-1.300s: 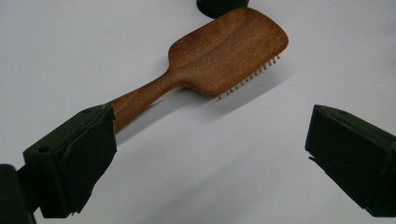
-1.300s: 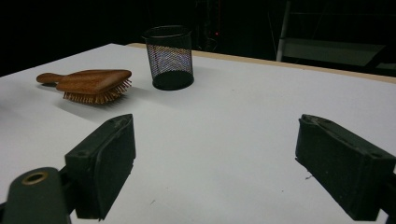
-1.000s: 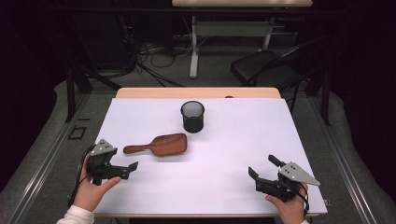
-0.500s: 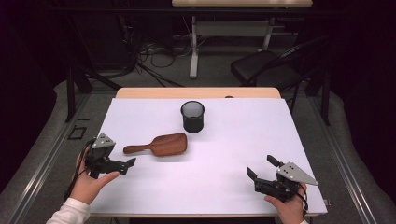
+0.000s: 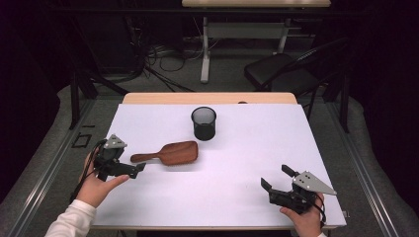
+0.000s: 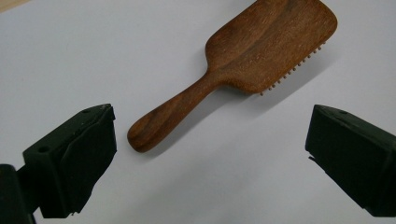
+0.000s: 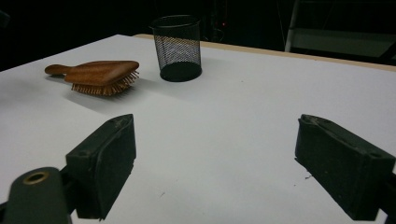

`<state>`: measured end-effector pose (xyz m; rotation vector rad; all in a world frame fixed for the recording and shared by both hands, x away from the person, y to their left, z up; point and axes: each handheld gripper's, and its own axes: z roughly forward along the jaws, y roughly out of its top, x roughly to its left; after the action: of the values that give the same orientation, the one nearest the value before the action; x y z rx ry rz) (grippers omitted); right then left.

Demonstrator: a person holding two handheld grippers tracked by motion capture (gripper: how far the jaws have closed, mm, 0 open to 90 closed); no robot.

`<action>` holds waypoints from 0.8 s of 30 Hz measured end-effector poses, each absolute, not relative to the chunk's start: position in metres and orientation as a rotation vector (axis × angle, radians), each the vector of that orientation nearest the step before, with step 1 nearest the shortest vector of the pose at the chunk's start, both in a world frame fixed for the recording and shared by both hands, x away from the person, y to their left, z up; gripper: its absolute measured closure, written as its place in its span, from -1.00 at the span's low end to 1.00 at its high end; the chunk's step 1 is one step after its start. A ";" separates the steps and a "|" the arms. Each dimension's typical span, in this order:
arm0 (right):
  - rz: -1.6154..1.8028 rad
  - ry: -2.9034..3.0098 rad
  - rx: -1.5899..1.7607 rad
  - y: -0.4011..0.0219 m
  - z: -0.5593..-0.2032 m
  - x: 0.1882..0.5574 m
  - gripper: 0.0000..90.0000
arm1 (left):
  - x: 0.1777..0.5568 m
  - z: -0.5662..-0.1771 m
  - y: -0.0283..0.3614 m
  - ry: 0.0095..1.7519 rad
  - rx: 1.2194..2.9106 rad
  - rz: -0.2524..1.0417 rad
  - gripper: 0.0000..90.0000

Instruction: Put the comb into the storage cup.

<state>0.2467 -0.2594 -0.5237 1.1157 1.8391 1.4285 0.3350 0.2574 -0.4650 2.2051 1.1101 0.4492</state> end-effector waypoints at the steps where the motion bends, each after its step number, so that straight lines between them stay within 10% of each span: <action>1: 1.423 1.845 1.117 -0.259 -0.523 0.246 -0.69 | 0.337 -0.464 0.256 1.109 2.210 0.450 -0.95; 24: 1.462 1.860 1.083 -0.263 -0.517 0.242 -0.68 | 0.364 -0.453 0.239 1.099 2.255 0.439 -0.95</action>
<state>0.2419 -0.2629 -0.5171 1.0834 1.8599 1.4623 0.3637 0.2395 -0.4527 2.2551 1.0985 0.4392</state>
